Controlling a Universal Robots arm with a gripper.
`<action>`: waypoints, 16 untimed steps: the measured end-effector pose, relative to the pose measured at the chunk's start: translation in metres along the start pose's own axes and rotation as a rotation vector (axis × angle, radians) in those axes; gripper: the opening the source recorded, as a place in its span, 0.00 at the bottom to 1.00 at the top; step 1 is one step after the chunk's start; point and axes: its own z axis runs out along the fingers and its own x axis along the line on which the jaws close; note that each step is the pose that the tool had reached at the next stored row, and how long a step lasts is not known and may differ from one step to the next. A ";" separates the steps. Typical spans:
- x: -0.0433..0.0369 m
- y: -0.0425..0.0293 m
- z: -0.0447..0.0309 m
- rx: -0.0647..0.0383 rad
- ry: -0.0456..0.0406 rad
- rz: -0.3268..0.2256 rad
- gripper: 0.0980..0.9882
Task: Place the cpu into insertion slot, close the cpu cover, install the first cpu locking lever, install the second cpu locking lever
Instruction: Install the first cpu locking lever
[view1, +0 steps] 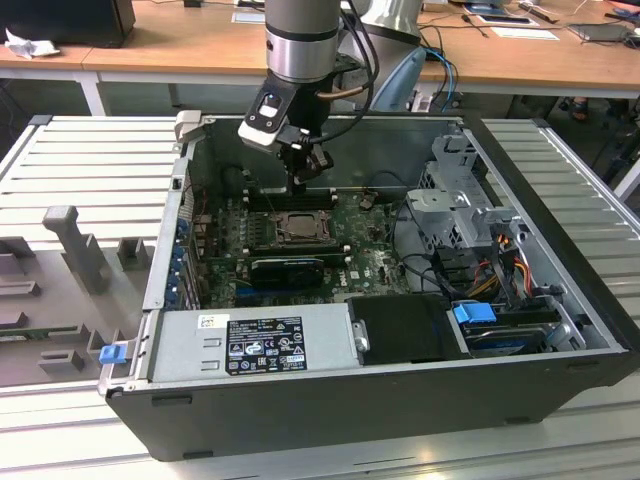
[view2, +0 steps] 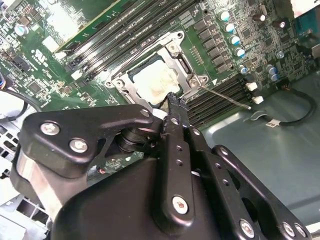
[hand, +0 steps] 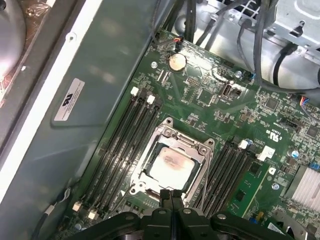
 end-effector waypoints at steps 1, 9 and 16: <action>0.0000 0.0000 0.0000 0.000 0.0002 -0.012 0.01; 0.0000 0.0000 0.0000 0.002 0.0012 -0.074 0.01; 0.0000 0.0000 0.0000 0.002 0.0019 -0.111 0.01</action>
